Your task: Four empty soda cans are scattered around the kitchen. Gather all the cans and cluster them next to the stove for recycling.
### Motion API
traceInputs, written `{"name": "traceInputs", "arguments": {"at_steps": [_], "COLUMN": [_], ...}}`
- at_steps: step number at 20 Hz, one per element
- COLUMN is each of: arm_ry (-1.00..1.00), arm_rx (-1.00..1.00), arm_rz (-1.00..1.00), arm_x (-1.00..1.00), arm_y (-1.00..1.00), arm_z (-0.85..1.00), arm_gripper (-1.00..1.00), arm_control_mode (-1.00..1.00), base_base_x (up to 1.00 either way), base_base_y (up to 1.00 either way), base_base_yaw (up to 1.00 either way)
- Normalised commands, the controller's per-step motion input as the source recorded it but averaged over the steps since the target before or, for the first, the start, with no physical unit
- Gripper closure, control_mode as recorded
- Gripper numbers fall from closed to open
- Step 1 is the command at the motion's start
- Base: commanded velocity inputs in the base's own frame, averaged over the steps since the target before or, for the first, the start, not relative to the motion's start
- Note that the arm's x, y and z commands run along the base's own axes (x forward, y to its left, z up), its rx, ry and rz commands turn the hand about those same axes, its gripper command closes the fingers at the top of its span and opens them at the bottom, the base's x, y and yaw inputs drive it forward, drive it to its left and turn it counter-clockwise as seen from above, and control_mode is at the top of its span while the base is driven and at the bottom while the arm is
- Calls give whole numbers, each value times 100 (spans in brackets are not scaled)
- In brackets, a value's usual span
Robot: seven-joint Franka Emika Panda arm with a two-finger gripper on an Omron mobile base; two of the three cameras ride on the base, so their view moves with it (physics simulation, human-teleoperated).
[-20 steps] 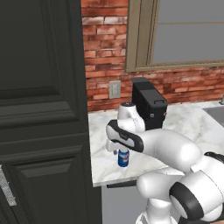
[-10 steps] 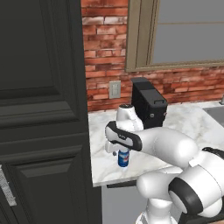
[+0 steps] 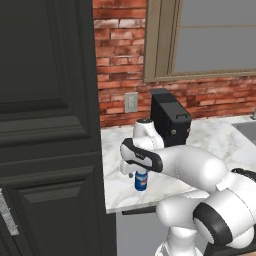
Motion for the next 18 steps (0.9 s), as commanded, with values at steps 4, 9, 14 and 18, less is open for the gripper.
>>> {"name": "traceInputs", "arguments": {"at_steps": [4,9,14,18], "arm_ry": [0,0,0,0], "arm_rx": [0,0,0,0], "arm_rz": [0,0,0,0], "arm_x": [-2,-12,-13,-11], "arm_y": [0,-6,-15,-3], "arm_z": [7,2,0,-4], "arm_gripper": [-100,-100,-100,-100], "arm_control_mode": [-100,-100,-100,-100], "base_base_x": [0,0,0,0], "base_base_y": [0,0,0,0], "base_base_yaw": [0,0,0,0]}}
